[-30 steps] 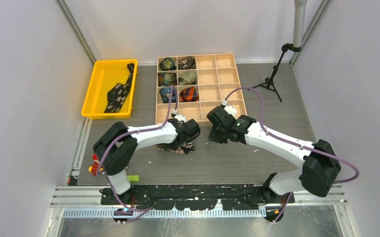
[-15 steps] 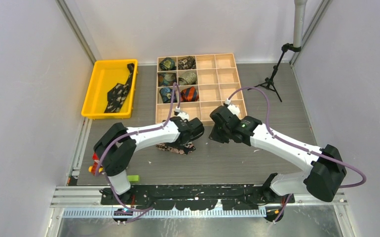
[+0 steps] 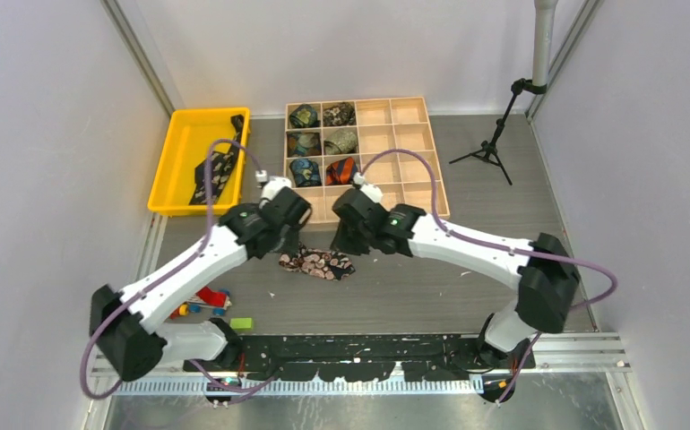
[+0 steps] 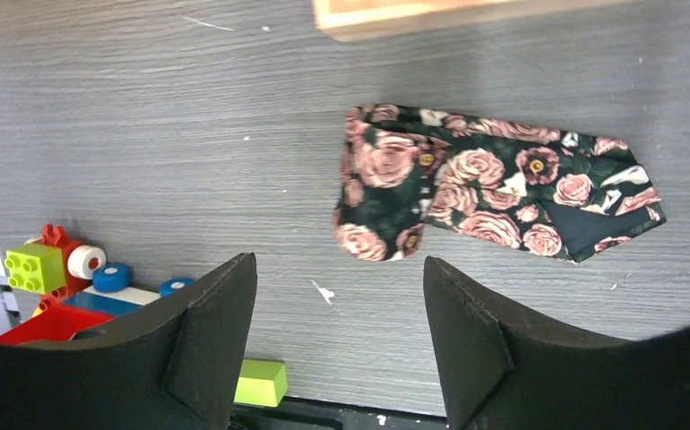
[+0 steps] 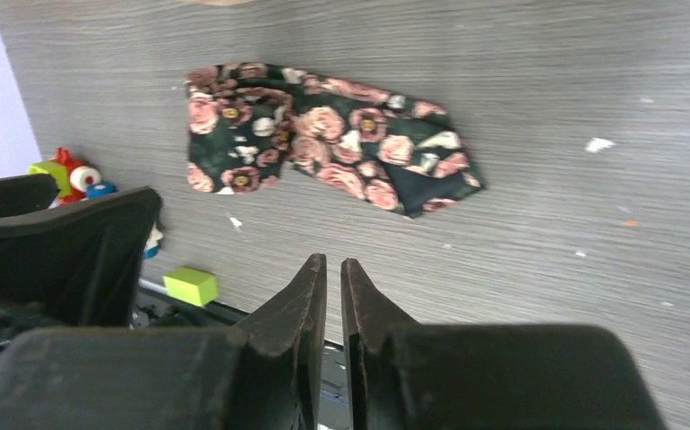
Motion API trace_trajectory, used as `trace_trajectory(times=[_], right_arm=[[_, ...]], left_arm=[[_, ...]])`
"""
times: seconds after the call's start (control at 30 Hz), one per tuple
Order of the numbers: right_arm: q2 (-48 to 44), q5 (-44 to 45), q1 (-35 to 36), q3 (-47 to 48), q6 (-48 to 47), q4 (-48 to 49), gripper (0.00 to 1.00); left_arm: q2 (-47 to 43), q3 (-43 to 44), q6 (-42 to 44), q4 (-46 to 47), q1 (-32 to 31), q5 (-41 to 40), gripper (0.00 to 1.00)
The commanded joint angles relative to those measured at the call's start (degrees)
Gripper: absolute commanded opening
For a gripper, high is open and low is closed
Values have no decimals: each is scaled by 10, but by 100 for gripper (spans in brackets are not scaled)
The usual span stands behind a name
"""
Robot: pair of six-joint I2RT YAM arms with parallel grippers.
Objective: Roll the ties
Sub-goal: Roll the tie at the center of the board.
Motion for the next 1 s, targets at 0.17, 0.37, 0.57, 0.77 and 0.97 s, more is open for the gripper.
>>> trace_trajectory(times=[0.17,0.37,0.57,0.77,0.97], right_arm=[[236,-59,16,298,-23,-4,18],[307,-51,20,303,-19,9,19],[336,-87,19,271,-23,65,18],[280,-69,9,225,-31,68,17],[242,-63,9,192,-39,76,17]], left_arm=[[-147,-31,76,-20,136,43,69],[-86,-83,110,97,280,262,65],[41,-54,101,122,301,288,61],[61,-80,88,153,301,295,58],[54,-95,81,162,301,292,58]])
